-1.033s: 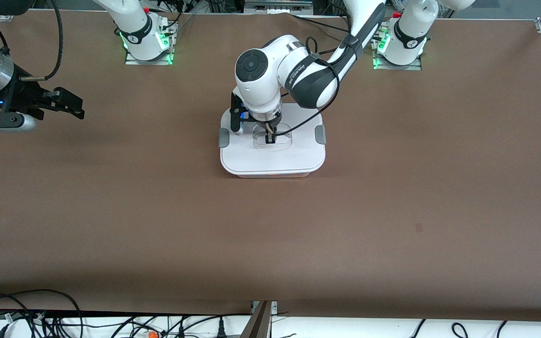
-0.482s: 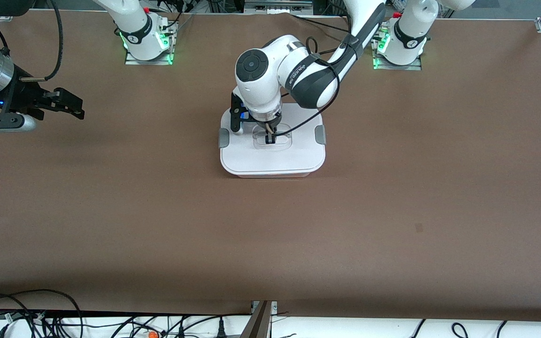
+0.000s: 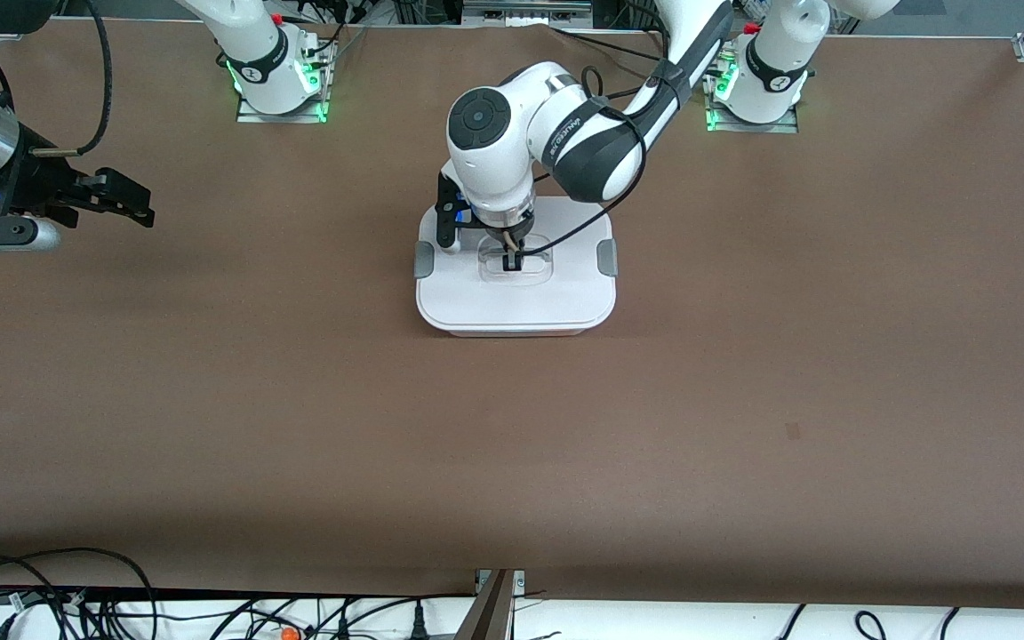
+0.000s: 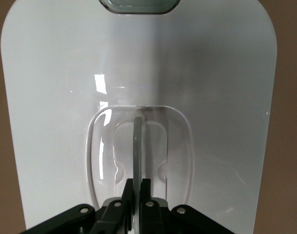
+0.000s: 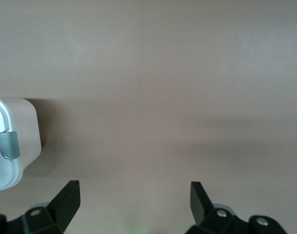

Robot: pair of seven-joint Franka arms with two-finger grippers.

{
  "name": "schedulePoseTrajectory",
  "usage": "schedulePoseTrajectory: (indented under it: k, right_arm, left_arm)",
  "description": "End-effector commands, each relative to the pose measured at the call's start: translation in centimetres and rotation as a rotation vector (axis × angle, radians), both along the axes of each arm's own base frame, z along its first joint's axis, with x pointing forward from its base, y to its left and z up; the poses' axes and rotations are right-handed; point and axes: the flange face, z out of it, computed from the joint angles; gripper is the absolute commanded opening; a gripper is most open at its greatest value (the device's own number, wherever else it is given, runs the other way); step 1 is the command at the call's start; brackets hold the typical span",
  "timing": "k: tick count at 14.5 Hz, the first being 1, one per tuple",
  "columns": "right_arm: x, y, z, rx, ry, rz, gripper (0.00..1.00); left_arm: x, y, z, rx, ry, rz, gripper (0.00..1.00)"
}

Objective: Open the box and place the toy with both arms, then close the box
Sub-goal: 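Press the lid down onto the box with the left gripper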

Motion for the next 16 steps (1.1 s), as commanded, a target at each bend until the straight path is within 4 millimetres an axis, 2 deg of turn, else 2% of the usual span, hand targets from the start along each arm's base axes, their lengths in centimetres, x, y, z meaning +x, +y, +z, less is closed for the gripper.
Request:
schedulePoseTrajectory:
  k: [1,5,10,16]
  right_arm:
    - [-0.1,-0.2,0.4,-0.013,0.003,-0.008,1.00]
    - [-0.1,-0.2,0.3,-0.013,0.005,-0.008,1.00]
    - [-0.1,-0.2,0.3,-0.013,0.005,-0.008,1.00]
    - [-0.1,-0.2,0.3,-0.013,0.005,-0.008,1.00]
  left_arm:
    - [-0.7,1.0,-0.3,0.001,-0.023,-0.029,0.00]
    - [-0.8,1.3,-0.9,-0.004,-0.031,-0.032,0.00]
    - [-1.5,2.1,0.0,0.004,-0.028,-0.034,0.00]
    - [-1.7,2.2,0.3,0.004,-0.029,-0.036,0.00]
